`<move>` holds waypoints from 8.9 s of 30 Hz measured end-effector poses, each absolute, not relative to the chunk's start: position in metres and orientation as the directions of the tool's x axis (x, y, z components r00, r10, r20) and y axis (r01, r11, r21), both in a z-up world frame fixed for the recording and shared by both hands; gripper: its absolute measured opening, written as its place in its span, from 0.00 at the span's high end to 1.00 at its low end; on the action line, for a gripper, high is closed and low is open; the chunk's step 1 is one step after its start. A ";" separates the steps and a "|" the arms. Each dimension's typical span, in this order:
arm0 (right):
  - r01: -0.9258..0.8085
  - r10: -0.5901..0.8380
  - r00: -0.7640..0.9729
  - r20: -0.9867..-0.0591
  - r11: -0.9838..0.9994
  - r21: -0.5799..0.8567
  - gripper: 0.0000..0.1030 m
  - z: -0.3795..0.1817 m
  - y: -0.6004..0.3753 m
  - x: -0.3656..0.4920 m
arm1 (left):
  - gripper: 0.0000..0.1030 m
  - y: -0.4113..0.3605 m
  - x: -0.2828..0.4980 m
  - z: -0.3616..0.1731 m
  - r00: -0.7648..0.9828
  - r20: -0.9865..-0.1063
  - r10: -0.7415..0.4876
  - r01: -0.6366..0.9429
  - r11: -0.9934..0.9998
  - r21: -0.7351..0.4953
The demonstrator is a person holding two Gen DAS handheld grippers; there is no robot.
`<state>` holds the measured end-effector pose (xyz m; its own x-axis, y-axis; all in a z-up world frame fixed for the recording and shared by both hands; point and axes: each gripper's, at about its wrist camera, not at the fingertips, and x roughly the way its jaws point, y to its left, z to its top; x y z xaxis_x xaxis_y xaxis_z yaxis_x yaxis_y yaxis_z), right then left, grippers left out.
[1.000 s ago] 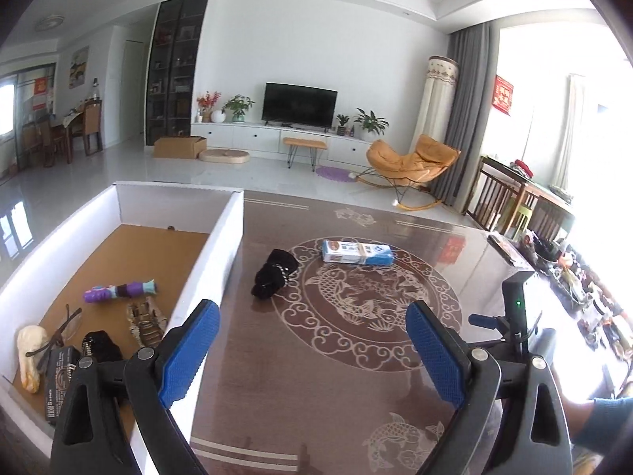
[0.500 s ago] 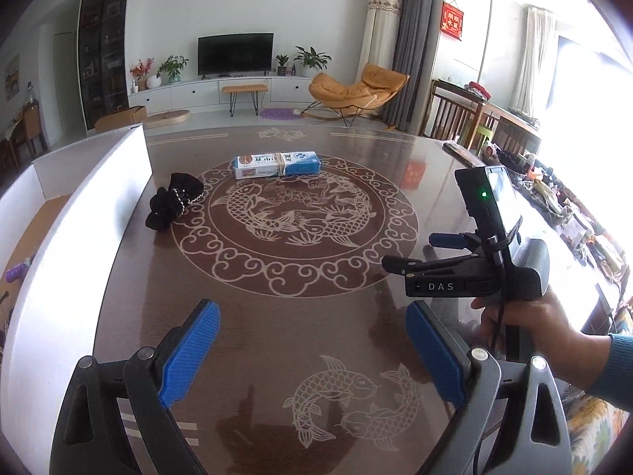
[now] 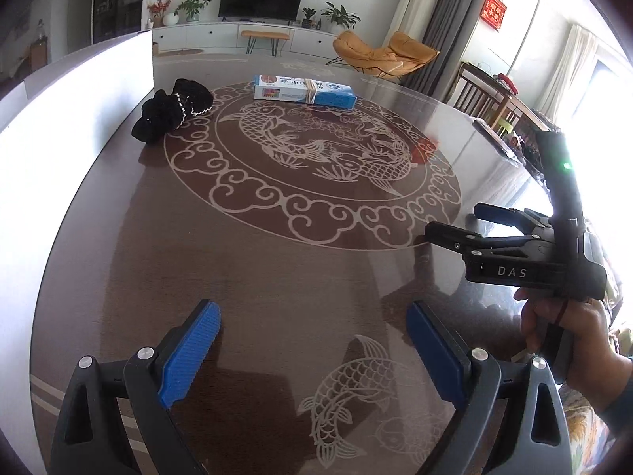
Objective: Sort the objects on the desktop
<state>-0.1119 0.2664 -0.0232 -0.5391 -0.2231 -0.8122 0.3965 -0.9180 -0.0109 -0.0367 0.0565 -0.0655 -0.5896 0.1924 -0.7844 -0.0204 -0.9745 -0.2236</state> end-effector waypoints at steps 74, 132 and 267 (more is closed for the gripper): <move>0.489 -0.324 -0.583 -0.745 -0.873 -0.003 0.00 0.017 0.245 -0.166 | 0.00 0.036 -0.066 -0.077 -0.569 -0.822 -0.012 0.023 -1.000 -0.001; 0.684 -0.297 -0.324 -0.898 -0.730 -0.005 0.00 -0.023 0.098 -0.294 | 0.00 0.034 -0.066 -0.079 -0.574 -0.819 -0.017 0.031 -1.000 0.000; 0.861 -0.574 -0.268 -0.774 -0.503 0.075 0.12 0.117 -0.111 -0.077 | 0.02 -0.203 0.063 0.051 -0.656 -0.617 -0.435 0.564 -0.826 -0.017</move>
<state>-0.0773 -0.1113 0.1170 -0.2680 -0.5742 -0.7736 0.8609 -0.5032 0.0752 0.0632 -0.2032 0.0508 -0.6556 -0.4346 -0.6175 0.5637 -0.8258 -0.0173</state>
